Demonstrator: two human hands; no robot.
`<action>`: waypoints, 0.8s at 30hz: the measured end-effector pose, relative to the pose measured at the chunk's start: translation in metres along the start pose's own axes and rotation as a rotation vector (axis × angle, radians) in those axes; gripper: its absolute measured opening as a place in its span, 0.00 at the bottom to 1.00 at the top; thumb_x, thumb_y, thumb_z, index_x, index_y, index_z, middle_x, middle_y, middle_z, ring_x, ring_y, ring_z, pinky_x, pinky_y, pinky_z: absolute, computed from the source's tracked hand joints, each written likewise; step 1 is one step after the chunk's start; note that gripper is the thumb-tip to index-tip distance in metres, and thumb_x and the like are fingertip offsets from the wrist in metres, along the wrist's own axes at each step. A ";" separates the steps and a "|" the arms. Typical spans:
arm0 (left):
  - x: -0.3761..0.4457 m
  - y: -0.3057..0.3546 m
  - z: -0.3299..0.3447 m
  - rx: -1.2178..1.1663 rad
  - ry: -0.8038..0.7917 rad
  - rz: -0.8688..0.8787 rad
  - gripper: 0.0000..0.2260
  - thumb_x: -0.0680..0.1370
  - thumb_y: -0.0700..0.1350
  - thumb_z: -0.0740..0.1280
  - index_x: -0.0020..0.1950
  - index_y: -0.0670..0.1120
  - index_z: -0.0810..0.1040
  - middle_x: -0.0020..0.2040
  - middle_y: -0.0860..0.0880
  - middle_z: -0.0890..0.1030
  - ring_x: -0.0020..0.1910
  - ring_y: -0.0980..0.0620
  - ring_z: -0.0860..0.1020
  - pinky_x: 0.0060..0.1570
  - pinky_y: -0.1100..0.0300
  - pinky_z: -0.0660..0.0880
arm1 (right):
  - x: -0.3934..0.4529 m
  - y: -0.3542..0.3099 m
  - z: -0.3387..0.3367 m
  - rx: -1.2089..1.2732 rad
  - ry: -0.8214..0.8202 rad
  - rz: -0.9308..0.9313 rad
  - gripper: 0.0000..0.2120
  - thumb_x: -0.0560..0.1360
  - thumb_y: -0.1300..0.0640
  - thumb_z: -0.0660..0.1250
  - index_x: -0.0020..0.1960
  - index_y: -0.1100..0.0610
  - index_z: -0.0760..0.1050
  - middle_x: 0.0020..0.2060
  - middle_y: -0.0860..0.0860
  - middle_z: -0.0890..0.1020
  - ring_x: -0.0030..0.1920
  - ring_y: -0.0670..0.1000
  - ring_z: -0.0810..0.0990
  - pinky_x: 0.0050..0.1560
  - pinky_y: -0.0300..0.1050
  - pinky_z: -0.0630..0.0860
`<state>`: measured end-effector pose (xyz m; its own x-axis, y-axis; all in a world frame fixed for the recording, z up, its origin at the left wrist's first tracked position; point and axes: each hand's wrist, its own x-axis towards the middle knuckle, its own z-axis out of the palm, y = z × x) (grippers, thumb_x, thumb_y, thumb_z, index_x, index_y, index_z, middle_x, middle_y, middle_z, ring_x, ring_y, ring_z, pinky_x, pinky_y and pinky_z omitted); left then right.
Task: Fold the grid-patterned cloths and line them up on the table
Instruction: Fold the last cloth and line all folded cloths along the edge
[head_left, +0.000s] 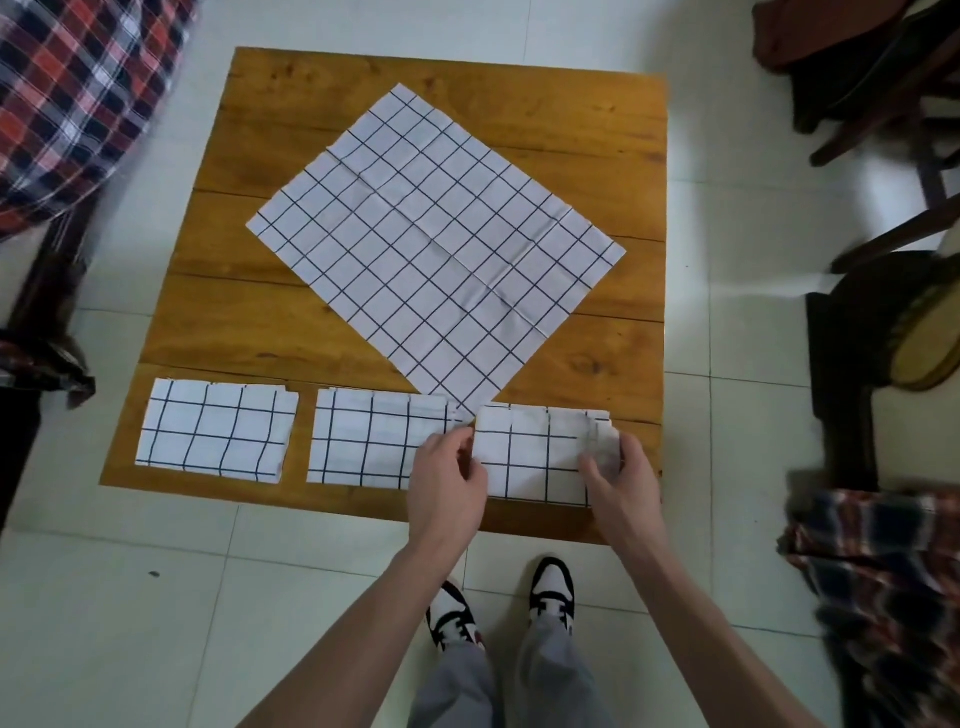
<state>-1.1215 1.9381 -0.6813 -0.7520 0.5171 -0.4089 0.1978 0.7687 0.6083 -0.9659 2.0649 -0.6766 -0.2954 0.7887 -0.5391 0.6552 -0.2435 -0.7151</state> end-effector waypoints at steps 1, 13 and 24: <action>0.001 -0.002 -0.001 0.011 -0.001 0.005 0.19 0.82 0.43 0.69 0.73 0.51 0.76 0.62 0.53 0.78 0.61 0.53 0.77 0.59 0.55 0.81 | -0.001 0.000 0.002 -0.008 -0.011 -0.002 0.19 0.80 0.50 0.71 0.69 0.50 0.74 0.57 0.44 0.83 0.58 0.49 0.82 0.59 0.57 0.83; 0.013 -0.026 -0.019 0.021 0.047 0.033 0.18 0.80 0.41 0.70 0.70 0.49 0.78 0.59 0.52 0.77 0.60 0.52 0.75 0.57 0.57 0.80 | -0.007 -0.013 0.023 0.004 -0.065 -0.006 0.23 0.81 0.49 0.70 0.74 0.51 0.71 0.60 0.45 0.82 0.60 0.50 0.82 0.58 0.59 0.84; 0.018 -0.042 -0.039 0.086 0.035 0.080 0.16 0.81 0.43 0.69 0.69 0.49 0.80 0.59 0.51 0.77 0.61 0.50 0.73 0.60 0.48 0.78 | -0.013 -0.022 0.040 -0.080 -0.051 -0.028 0.21 0.82 0.51 0.69 0.73 0.52 0.72 0.59 0.44 0.81 0.60 0.48 0.81 0.60 0.57 0.83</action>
<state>-1.1679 1.9010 -0.6880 -0.7527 0.5661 -0.3361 0.3104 0.7554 0.5771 -1.0040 2.0370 -0.6715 -0.3480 0.7642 -0.5430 0.6989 -0.1745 -0.6936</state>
